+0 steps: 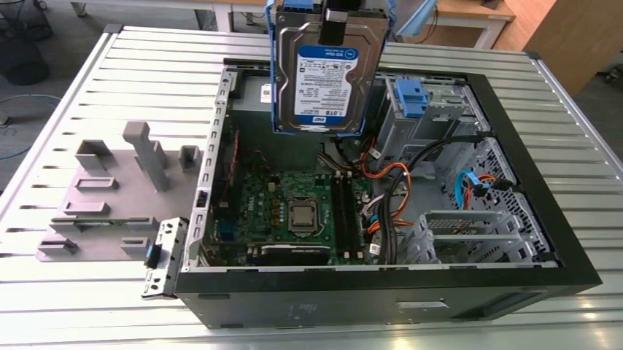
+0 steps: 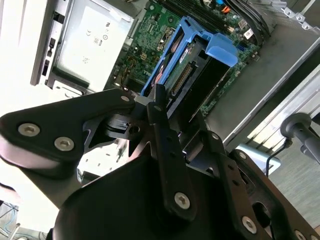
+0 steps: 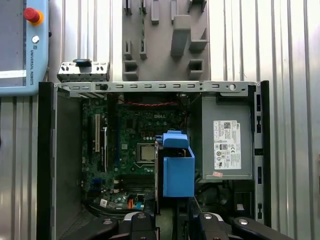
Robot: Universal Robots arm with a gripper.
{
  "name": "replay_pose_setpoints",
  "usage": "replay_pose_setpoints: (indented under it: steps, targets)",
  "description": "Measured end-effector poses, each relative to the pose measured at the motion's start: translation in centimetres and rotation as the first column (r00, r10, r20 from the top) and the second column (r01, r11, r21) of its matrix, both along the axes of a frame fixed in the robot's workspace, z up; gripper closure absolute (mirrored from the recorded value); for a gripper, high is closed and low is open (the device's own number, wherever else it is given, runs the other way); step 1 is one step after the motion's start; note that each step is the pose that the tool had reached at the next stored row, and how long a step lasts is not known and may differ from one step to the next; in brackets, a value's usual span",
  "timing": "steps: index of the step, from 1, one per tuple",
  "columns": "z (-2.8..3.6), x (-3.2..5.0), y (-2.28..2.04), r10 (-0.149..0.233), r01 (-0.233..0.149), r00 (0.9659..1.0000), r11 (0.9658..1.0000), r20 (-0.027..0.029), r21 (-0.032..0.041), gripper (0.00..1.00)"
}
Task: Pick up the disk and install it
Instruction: 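Pick up the disk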
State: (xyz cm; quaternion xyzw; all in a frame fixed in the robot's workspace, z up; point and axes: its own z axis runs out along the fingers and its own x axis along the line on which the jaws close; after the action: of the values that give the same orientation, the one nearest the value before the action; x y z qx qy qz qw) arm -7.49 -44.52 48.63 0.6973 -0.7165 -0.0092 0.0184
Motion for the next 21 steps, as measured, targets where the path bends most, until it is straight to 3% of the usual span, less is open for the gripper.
replay_pose_setpoints:
  steps: [21]
  targets:
    - [0.0, 0.0, -3.35, 0.0, 0.0, 1.0, 1.0, 0.0, -0.0012, 0.65]
